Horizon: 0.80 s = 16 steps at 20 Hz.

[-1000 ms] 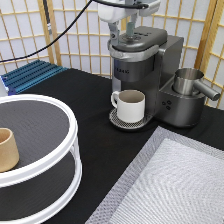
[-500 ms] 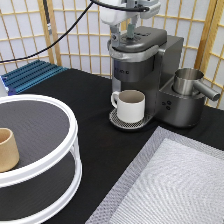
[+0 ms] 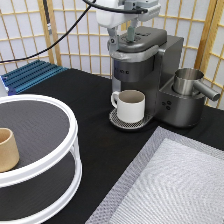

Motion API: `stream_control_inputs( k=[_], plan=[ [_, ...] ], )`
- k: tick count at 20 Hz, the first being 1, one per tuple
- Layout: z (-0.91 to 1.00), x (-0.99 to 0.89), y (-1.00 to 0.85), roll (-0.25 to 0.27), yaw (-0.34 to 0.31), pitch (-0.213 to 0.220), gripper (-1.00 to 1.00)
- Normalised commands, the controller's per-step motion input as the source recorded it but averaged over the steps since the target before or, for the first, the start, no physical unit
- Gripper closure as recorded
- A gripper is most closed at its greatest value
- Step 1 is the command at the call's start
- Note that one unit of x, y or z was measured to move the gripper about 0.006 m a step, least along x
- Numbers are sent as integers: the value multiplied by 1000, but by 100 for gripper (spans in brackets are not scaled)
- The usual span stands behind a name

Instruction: Make coffee

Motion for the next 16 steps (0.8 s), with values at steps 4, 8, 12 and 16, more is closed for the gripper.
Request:
stream_control_inputs(
  k=[4, 8, 12, 16],
  plan=[
    [996, -523, -19, -15, 16, 26, -100],
    [806, -66, -751, 149, 52, 69, -100],
    [330, 0, -877, 206, 6, 116, -100],
    [-190, -86, -928, 199, 3, 30, -100]
  ],
)
